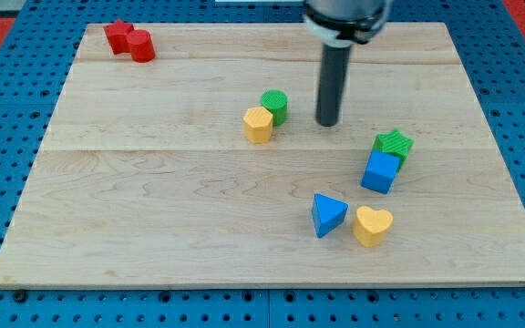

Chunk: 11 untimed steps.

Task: Push the green star close to the yellow hexagon and green circle

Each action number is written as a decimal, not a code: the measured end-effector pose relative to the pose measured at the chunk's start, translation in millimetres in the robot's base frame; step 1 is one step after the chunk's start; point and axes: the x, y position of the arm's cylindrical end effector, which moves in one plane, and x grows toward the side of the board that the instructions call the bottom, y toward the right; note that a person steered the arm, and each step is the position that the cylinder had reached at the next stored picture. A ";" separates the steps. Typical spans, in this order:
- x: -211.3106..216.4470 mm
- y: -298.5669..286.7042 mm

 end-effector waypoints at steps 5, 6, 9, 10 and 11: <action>59.7 47.8; 59.7 15.7; 40.5 -66.1; 40.6 -30.2; 48.5 26.1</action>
